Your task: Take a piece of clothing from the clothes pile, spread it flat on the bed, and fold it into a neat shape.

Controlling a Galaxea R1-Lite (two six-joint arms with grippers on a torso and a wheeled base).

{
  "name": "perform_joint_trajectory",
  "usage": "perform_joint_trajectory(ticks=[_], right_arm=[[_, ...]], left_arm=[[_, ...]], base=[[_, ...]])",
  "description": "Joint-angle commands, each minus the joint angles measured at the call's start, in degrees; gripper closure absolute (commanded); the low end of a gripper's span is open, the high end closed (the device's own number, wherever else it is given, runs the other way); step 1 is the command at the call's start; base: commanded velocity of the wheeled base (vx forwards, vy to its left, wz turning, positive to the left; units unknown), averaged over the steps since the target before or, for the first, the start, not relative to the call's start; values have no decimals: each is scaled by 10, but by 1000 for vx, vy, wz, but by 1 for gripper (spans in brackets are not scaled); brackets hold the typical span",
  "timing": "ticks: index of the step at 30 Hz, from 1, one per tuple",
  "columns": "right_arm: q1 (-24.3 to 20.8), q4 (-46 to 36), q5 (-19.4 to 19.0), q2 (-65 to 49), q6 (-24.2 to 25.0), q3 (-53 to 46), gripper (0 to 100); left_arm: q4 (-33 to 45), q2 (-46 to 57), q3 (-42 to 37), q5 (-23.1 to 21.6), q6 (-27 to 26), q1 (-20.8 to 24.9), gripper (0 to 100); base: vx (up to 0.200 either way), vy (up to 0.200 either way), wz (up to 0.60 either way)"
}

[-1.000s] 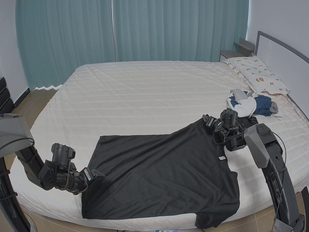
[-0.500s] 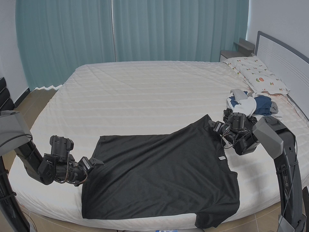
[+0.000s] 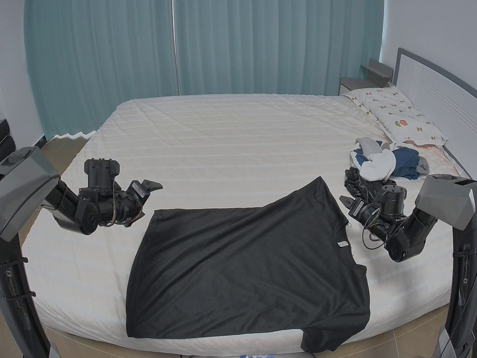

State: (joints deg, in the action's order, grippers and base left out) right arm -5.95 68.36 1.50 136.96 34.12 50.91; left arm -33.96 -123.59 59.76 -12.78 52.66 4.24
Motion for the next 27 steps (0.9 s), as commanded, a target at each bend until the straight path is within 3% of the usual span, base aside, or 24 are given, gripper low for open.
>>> perform_joint_trajectory(ticks=[1, 7, 14, 18, 27], right_arm=[[1, 116, -4, -81, 75, -164, 0], [1, 181, -5, -73, 129, -208, 0], [17, 187, -19, -56, 208, -221, 0], [33, 191, -38, -45, 216, -220, 0], [35, 211, -48, -26, 219, -221, 0]], left_arm=[[85, -155, 202, 5, -2, -20, 0], [84, -191, 232, 6, -12, -21, 0], [80, -220, 251, 32, -45, -14, 0], [80, -235, 263, 62, -62, -8, 0], [83, -242, 266, 60, -72, -1, 0]], base=[[0, 0, 0], [0, 0, 0], [0, 0, 0], [0, 0, 0], [0, 0, 0]])
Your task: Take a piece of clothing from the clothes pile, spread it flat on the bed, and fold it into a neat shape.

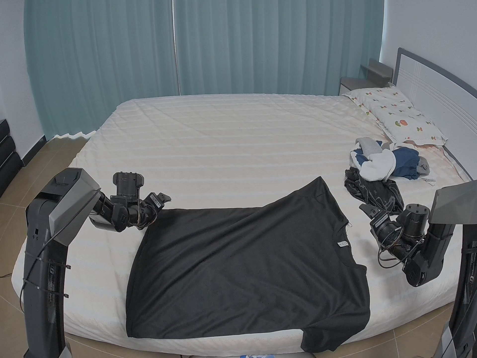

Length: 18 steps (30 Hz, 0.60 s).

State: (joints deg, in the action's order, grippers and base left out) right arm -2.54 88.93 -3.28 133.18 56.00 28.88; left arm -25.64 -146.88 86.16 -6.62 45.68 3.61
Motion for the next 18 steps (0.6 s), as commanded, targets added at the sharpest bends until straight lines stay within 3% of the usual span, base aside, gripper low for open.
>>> perform_joint_trajectory(ticks=[1, 2, 3, 12, 18], right_arm=[[0, 5, -1, 12, 0, -1, 0], [-1, 5, -1, 13, 0, -1, 0], [-1, 5, -1, 13, 1, -1, 0], [-3, 5, -1, 13, 1, -1, 0], [-3, 5, -1, 13, 1, -3, 0]], left_arm=[[-1, -11, 3, -1, -8, 5, 0], [-1, -16, 6, -1, -14, 5, 0], [-1, -20, 10, -1, -21, 5, 100], [-2, -26, 24, 23, -21, 3, 100], [-3, -40, 53, 82, -15, 0, 100]], base=[[0, 0, 0], [0, 0, 0], [0, 0, 0], [0, 0, 0], [0, 0, 0]])
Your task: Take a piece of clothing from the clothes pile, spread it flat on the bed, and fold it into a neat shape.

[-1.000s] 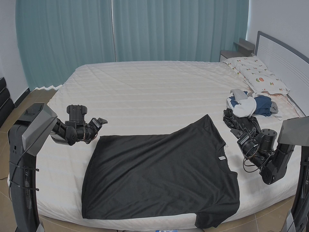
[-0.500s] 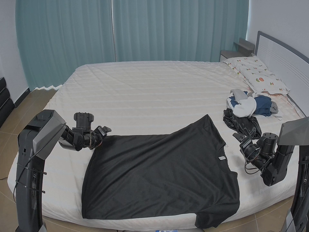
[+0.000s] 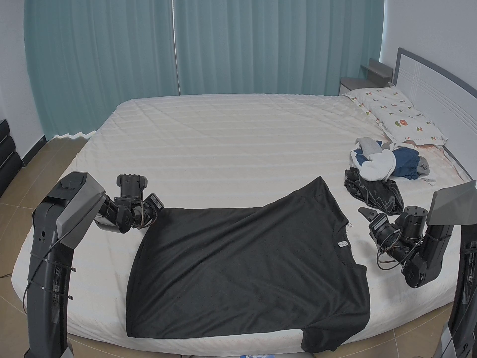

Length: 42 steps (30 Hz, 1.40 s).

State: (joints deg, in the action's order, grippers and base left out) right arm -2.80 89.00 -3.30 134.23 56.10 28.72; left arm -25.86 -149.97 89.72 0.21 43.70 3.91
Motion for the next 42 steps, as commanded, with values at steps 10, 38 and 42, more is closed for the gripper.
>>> perform_joint_trajectory(ticks=[10, 38, 42], right_arm=[[-1, 5, 1, 2, 1, -2, 0], [-1, 5, 3, 5, 1, -3, 0], [-2, 5, 3, 5, 1, -5, 0]], left_arm=[[-11, -18, 48, 32, 44, -18, 100], [-18, -37, 66, 73, 45, -34, 100], [-17, -36, 66, 73, 45, -34, 0]], base=[[0, 0, 0], [0, 0, 0], [0, 0, 0]])
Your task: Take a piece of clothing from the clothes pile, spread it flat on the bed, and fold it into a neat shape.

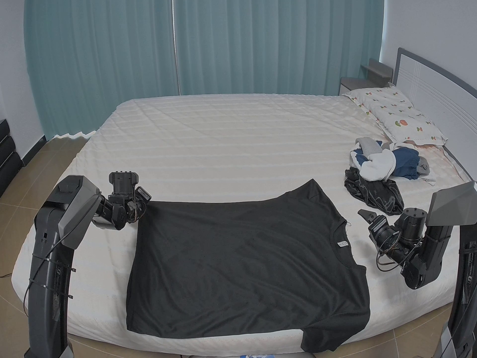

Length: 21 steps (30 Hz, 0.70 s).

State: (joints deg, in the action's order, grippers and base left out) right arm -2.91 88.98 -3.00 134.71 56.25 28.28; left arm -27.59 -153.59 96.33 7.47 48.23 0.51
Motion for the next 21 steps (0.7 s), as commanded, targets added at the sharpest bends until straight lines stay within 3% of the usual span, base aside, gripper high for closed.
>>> perform_joint_trajectory(ticks=[1, 8, 11, 14, 19, 21], right_arm=[[-1, 5, 0, 0, 0, -1, 0], [-1, 5, 0, -2, 0, -9, 0], [-1, 5, 0, -8, 0, -20, 0], [-3, 5, 1, -17, -3, -32, 0], [-3, 5, -5, -32, -4, -57, 0], [-3, 5, -5, -34, -5, -61, 0]], left_arm=[[-1, 0, -1, 0, 0, 0, 0], [-6, 31, -47, -7, 10, -1, 0], [-13, 89, -111, -40, 35, -4, 0], [-51, 158, -213, -105, 49, -4, 0], [-106, 198, -304, -118, 50, 5, 0], [-113, 211, -345, -120, 49, 11, 0]], base=[[0, 0, 0], [0, 0, 0], [0, 0, 0], [0, 0, 0], [0, 0, 0], [-200, 0, 0]])
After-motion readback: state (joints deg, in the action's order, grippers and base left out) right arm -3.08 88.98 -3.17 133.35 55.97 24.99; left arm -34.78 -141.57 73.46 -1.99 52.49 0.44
